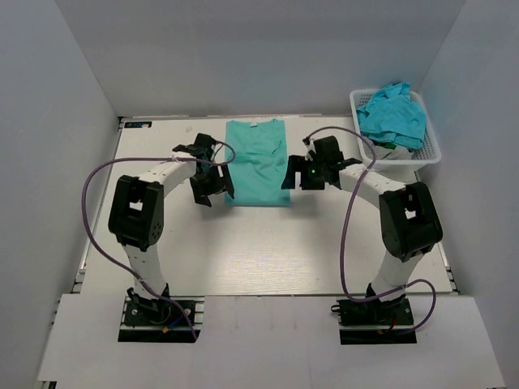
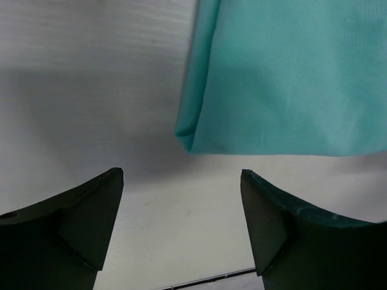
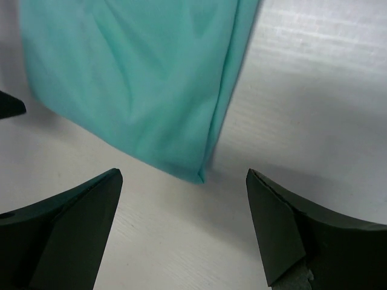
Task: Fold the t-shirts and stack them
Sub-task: Fold the folded rectangular tshirt in 1/3 of the way, then grab one side of the 2/3 rectangular tshirt with both arms
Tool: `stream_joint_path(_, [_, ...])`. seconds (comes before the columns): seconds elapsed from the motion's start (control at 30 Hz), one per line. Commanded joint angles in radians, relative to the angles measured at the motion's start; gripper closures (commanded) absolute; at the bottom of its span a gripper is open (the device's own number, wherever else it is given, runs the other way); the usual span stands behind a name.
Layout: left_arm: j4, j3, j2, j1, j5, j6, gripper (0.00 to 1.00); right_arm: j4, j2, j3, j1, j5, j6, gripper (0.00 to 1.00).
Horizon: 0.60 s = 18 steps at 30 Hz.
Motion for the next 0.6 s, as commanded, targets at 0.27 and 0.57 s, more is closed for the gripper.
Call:
stream_joint_path(0.27, [0.107,-0.064,0.079,-0.017,0.106,0.015,0.33,-0.021,0.11,-0.03,0.014,-0.127,0.03,0.19])
stream_joint_path(0.57, [0.141,-0.087,0.131,-0.026,0.124,-0.004,0.64,0.036,0.156,-0.067,0.014,-0.169,0.038,0.52])
